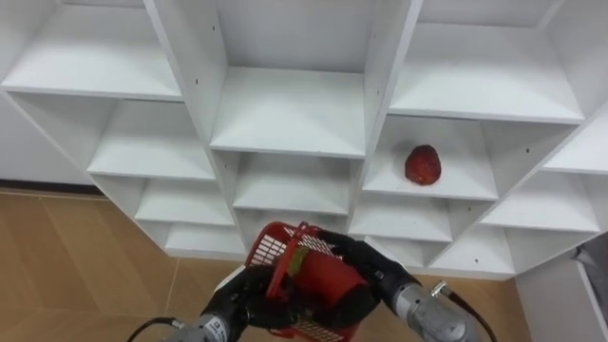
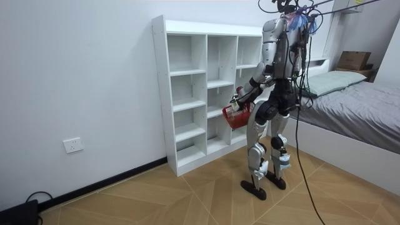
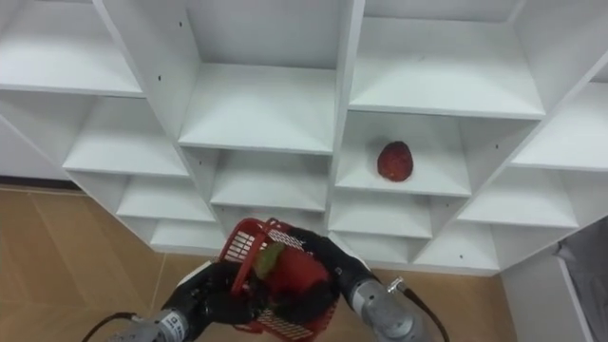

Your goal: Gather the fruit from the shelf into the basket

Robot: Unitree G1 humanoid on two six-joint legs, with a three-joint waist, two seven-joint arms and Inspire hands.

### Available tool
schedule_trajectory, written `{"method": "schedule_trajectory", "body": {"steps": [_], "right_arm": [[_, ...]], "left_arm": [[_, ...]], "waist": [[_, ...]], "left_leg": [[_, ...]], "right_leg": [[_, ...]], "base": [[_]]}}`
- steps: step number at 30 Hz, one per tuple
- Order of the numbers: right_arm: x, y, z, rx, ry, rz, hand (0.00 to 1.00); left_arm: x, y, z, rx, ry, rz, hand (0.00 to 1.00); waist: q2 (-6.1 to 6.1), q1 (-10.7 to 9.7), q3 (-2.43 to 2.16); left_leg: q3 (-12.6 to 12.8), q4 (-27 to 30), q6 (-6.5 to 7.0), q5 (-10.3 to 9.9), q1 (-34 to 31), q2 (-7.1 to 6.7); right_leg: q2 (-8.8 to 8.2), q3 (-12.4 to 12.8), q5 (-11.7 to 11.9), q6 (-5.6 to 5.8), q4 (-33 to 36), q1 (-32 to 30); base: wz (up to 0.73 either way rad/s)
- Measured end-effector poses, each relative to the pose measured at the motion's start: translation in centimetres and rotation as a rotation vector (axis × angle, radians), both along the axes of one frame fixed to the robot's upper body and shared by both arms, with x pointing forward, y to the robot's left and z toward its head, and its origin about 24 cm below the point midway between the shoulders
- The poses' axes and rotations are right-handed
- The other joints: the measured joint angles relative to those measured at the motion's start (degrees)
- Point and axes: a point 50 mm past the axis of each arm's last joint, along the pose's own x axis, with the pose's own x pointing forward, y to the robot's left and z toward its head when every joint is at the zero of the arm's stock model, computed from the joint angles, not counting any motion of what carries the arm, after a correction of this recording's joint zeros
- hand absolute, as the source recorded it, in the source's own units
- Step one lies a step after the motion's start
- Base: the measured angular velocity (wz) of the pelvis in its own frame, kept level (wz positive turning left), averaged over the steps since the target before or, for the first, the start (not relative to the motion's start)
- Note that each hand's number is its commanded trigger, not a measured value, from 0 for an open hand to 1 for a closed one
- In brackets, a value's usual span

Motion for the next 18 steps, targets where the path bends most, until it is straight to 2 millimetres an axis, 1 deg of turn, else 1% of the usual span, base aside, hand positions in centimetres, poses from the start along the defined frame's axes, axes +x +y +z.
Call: {"method": "schedule_trajectory", "body": {"steps": [3,5,8,12,14,15,17,18], "right_arm": [[0.1,-0.2,0.6,0.050,-0.015,-0.040,0.00],[0.5,-0.5,1.3,0.083,-0.046,-0.078,0.00],[0.8,-1.1,2.1,0.137,-0.073,-0.134,0.00],[1.0,-2.1,2.3,0.205,-0.068,-0.208,0.00],[1.2,-2.5,2.5,0.245,-0.070,-0.247,0.00],[1.3,-2.6,2.6,0.251,-0.071,-0.254,0.00],[1.3,-2.9,2.7,0.264,-0.076,-0.275,0.00],[1.3,-3.0,2.7,0.266,-0.076,-0.282,0.00]], "left_arm": [[0.0,0.0,-0.2,0.006,0.002,0.036,1.00],[-0.2,0.0,-0.4,0.019,0.011,0.058,1.00],[-1.0,0.4,-0.8,0.038,0.032,0.088,1.00],[-1.2,1.2,-0.9,0.049,0.039,0.139,1.00],[-1.6,2.0,-1.0,0.054,0.046,0.181,1.00],[-1.6,2.2,-1.0,0.055,0.048,0.190,1.00],[-2.1,2.8,-1.2,0.061,0.058,0.215,1.00],[-2.2,2.9,-1.2,0.062,0.061,0.219,1.00]], "waist": [[0.25,-0.22,-0.09],[0.46,-0.39,-0.18],[0.40,-0.65,-0.21],[0.23,-0.89,-0.18],[0.01,-1.27,-0.10],[-0.08,-1.30,-0.04],[-0.50,-1.53,0.21],[-0.59,-1.59,0.22]], "left_leg": [[-0.01,-1.07,0.00,0.00,1.79,-0.23],[-0.02,-1.42,0.00,0.00,2.36,-0.39],[0.00,-2.11,-0.05,0.03,3.16,-0.41],[0.45,-2.21,-0.06,0.03,3.11,-0.42],[0.58,-2.22,-0.06,0.03,3.28,-0.40],[0.63,-2.22,-0.06,0.03,3.39,-0.38],[0.58,-2.42,-0.12,-0.03,4.25,-0.38],[0.58,-2.48,-0.14,-0.05,4.50,-0.37]], "right_leg": [[-0.07,0.13,-0.04,0.10,-0.34,1.36],[-0.06,0.09,-0.06,0.12,-0.86,2.03],[-0.10,0.05,-0.17,0.22,-1.14,2.32],[-0.12,0.25,-0.18,0.24,-1.25,2.59],[-0.14,0.45,-0.18,0.24,-1.24,2.69],[-0.13,0.53,-0.18,0.24,-1.24,2.76],[-0.02,0.82,-0.18,0.25,-1.62,3.68],[0.04,0.85,-0.16,0.27,-1.90,4.04]], "base": [[-0.01],[0.00],[0.00],[0.00],[-0.02],[-0.04],[-0.02],[0.00]]}}
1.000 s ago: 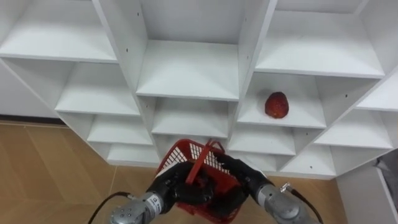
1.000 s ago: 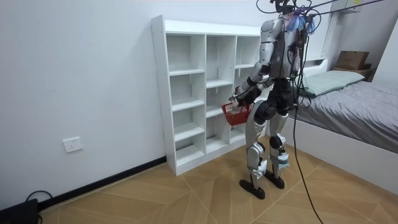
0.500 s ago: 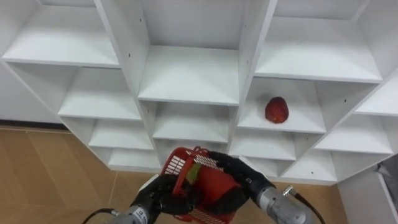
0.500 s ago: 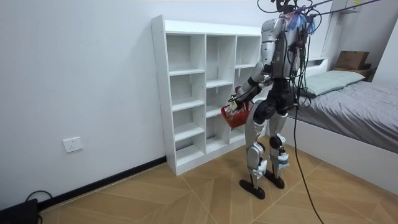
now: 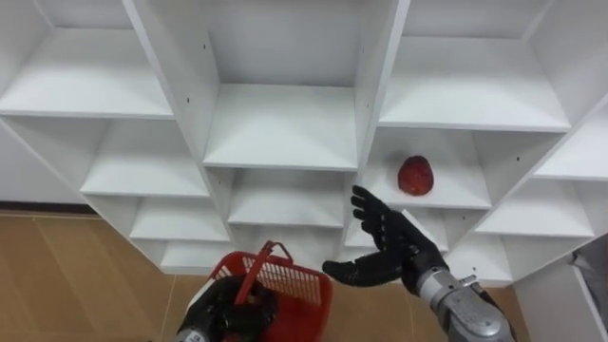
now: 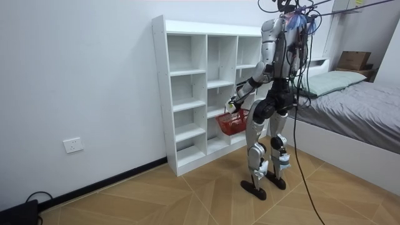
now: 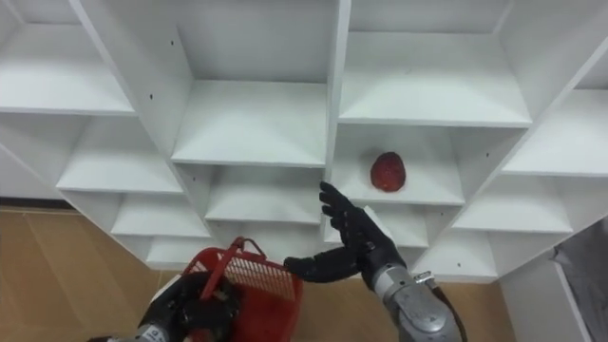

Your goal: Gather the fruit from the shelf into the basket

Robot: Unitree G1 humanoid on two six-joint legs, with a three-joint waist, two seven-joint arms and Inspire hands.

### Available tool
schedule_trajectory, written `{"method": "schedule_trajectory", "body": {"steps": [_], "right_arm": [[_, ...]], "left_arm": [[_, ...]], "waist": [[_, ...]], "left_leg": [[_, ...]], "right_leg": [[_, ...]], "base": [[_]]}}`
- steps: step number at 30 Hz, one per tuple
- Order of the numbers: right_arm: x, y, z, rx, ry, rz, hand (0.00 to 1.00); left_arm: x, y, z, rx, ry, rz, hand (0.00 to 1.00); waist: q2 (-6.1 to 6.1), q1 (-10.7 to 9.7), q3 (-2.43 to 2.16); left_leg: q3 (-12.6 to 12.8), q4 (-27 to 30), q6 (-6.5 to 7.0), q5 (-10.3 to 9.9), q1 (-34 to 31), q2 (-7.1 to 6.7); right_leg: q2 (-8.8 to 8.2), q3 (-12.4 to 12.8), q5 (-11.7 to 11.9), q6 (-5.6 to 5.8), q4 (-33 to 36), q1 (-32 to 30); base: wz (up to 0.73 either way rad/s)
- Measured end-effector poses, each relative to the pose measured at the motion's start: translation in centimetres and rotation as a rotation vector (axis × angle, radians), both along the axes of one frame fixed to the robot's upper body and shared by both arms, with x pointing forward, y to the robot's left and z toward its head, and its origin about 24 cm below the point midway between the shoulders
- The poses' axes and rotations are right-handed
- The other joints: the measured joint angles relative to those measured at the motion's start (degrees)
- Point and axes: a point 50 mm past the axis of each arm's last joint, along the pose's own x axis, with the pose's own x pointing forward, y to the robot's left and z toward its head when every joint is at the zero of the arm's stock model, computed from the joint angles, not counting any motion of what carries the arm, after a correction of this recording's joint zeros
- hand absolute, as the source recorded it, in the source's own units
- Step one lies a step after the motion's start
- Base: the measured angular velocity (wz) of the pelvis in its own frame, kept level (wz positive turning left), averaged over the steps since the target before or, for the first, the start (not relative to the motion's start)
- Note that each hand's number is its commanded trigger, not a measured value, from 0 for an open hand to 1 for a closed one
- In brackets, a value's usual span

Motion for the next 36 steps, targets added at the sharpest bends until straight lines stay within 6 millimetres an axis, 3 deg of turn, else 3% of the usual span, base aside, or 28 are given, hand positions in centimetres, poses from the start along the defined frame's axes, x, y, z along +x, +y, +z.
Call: {"method": "schedule_trajectory", "body": {"steps": [9,17,25,31,36], "right_arm": [[0.5,-0.9,1.3,0.047,-0.060,-0.097,0.00],[0.7,-1.9,1.6,-0.014,-0.102,-0.236,0.00],[0.7,-2.6,1.4,-0.079,-0.110,-0.333,0.00],[0.2,-4.3,0.4,-0.135,-0.074,-0.413,0.00],[0.2,-5.4,0.3,-0.149,-0.069,-0.465,0.00]], "left_arm": [[-1.1,0.6,-0.4,-0.003,0.025,0.039,1.00],[-1.1,0.6,-0.4,-0.004,0.026,0.043,1.00],[-1.1,0.5,-0.4,0.001,0.024,0.054,1.00],[-0.7,0.8,-0.1,0.006,0.008,0.055,1.00],[-0.3,0.8,0.2,0.007,-0.010,0.049,1.00]], "waist": [[-0.08,-0.18,-0.14],[0.95,-0.23,-0.62],[0.90,-0.45,-0.54],[0.01,-0.41,-0.08],[-0.41,-0.63,-0.22]], "left_leg": [[0.13,-1.04,-0.03,-0.03,2.20,-0.05],[1.00,-1.65,-0.04,-0.03,2.67,-0.01],[1.03,-1.80,-0.04,-0.03,2.41,-0.05],[0.84,-1.75,-0.04,-0.03,2.28,-0.03],[0.82,-1.50,-0.05,-0.02,1.22,0.02]], "right_leg": [[0.04,0.25,0.06,0.07,-0.57,1.36],[0.07,0.18,0.21,0.07,-1.12,2.06],[0.01,0.13,0.17,0.11,-1.11,1.36],[-0.01,0.13,0.16,0.12,-1.12,1.22],[0.01,0.13,0.16,0.12,-0.83,0.31]], "base": [[-0.01],[-0.02],[0.00],[0.00],[0.00]]}}
